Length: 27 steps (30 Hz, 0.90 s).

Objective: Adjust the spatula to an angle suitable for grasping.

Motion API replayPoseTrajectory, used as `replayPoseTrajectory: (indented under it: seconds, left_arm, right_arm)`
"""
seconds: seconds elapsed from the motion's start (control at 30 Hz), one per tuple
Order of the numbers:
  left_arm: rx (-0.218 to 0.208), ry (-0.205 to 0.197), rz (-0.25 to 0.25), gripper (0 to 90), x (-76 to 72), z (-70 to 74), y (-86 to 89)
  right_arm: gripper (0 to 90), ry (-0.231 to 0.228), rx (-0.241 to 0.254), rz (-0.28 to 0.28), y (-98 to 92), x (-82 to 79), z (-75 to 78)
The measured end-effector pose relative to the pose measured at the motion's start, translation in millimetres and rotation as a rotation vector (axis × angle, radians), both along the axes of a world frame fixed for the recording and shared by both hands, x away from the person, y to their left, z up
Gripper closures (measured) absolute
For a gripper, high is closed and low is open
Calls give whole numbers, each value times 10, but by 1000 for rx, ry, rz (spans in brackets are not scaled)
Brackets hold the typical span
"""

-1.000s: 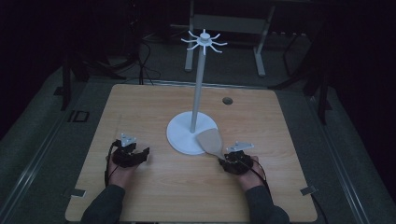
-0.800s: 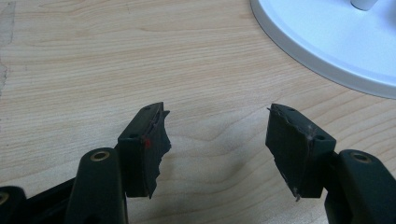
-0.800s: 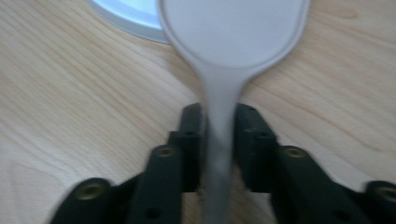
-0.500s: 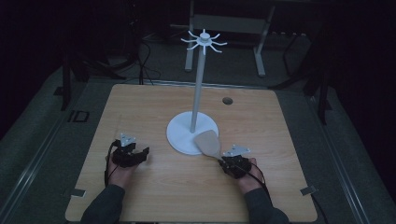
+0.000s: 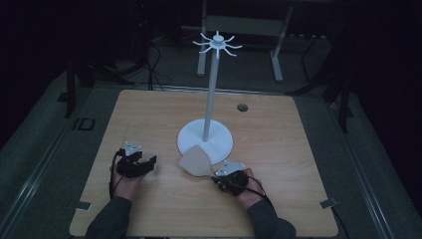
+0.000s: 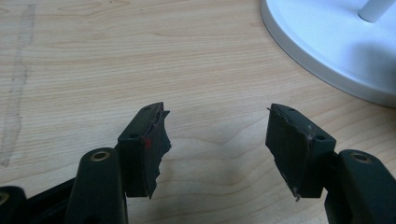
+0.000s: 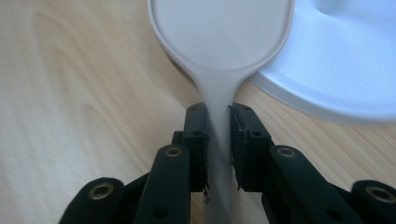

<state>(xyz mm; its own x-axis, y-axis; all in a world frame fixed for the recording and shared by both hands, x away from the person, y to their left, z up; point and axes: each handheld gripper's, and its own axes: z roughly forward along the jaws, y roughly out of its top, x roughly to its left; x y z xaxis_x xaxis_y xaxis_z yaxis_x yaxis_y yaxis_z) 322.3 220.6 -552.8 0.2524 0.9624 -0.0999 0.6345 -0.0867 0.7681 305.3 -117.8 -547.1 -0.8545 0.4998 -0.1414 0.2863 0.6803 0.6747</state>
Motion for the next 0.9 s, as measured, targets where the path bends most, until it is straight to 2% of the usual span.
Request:
replayPoseTrajectory:
  seconds: [0.13, 0.27, 0.5, 0.53, 0.57, 0.63, 0.73, 0.83, 0.9]
  left_arm:
    - [-16, -5, 20, 384, -8, 16, 67]
    - [-21, -11, 29, 385, -16, 27, 97]
    - [-18, -12, 27, 384, -17, 31, 95]
    - [-18, -13, 25, 385, -17, 31, 93]
    - [-18, -15, 23, 385, -18, 31, 90]
    - [-16, -15, 18, 385, -20, 32, 86]
    - [-15, -17, 16, 385, -22, 37, 80]
    - [-16, -20, 10, 385, -24, 43, 76]
    - [-17, -24, 8, 385, -29, 48, 73]
  right_arm:
    - [773, -5, -12, 104, 249, -48, -13]
    - [773, -12, -28, 182, 465, -96, -33]
    - [770, -24, -40, 284, 651, -153, -21]
    - [762, -23, -39, 286, 652, -151, -18]
    - [715, -23, -24, 282, 636, -145, -9]
    - [636, -10, 9, 255, 577, -125, 29]
    - [584, 8, 60, 214, 435, -100, 98]
    - [559, 27, 127, 126, 203, -67, 168]
    - [551, 32, 155, 74, 45, -62, 203]
